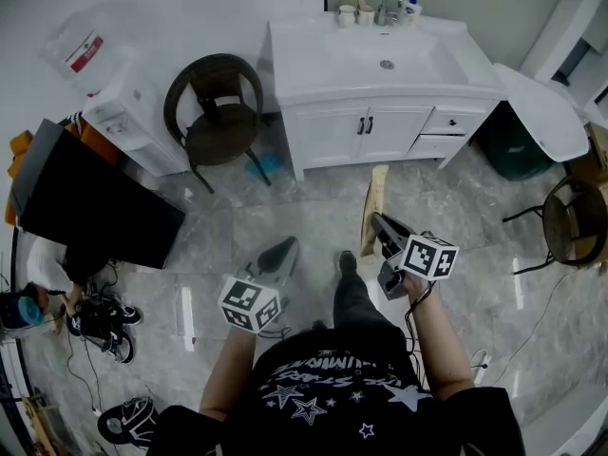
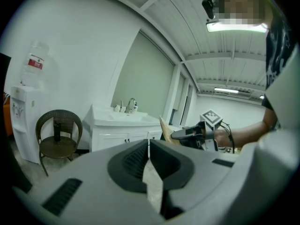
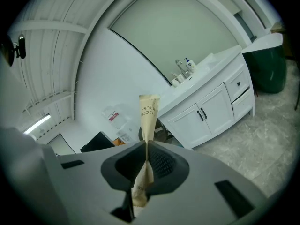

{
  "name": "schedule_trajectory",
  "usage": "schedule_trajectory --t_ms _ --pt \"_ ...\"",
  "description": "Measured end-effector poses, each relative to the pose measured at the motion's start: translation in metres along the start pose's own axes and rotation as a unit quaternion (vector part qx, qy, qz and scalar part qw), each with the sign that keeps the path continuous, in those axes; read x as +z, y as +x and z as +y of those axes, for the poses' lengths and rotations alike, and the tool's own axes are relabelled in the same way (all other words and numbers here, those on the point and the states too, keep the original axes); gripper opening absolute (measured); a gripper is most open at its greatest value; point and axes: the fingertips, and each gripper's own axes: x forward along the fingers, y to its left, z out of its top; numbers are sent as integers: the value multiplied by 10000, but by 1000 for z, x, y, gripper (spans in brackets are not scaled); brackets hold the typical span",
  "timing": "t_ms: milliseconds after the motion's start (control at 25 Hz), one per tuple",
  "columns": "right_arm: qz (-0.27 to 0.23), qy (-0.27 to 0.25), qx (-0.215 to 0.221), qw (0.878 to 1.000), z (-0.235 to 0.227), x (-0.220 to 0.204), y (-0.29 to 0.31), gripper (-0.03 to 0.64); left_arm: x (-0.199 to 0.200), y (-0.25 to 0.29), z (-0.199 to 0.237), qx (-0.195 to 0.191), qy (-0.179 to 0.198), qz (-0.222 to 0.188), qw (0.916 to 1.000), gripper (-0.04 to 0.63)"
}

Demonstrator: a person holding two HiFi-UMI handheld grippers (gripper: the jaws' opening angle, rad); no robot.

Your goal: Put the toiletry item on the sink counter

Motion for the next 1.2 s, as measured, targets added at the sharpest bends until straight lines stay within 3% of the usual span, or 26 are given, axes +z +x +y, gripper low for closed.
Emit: schedule_trajectory --t_ms 240,440,1200 --pt "55 108 132 9998 -25 43 48 29 25 47 36 174 -176 -53 9997 23" --pt "214 193 318 9991 -39 74 85 29 53 85 59 338 5 -35 9994 23" --pt "760 121 793 9939 -102 182 188 29 106 210 128 988 -526 -273 9933 23"
